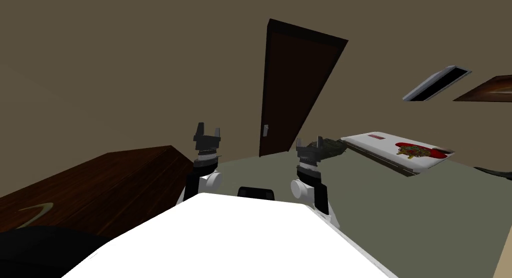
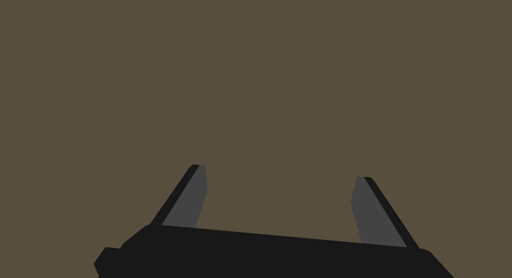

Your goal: Pull the door open

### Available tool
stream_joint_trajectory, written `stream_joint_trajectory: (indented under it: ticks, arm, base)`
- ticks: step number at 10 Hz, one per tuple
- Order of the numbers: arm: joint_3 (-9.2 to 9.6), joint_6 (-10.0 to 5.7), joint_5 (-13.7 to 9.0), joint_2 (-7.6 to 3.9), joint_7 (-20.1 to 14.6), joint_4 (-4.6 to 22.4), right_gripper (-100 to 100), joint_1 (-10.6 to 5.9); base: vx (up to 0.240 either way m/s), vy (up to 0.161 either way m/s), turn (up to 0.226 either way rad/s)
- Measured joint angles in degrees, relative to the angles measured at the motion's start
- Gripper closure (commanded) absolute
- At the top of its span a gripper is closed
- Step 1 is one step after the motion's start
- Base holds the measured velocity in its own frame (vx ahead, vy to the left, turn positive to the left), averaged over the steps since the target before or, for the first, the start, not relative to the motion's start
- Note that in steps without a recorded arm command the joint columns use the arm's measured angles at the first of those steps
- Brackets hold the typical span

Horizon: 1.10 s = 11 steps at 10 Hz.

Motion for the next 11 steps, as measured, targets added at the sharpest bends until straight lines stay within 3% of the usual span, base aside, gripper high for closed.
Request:
stream_joint_trajectory:
  ticks: [1, 5, 11]
  arm:
    - [0.05, 0.71, -1.1, -0.43, -1.2, 0.6, -100, -0.49]
    - [0.83, 1.15, -5.4, -2.41, -6.8, 6.9, -100, -3.07]
    - [2.74, 2.2, -12.6, -5.53, -16.4, 15.0, -100, -5.36]
  base:
    - [0.098, -0.032, 0.125]
    - [0.089, -0.035, 0.148]
    - [0.095, -0.047, 0.149]
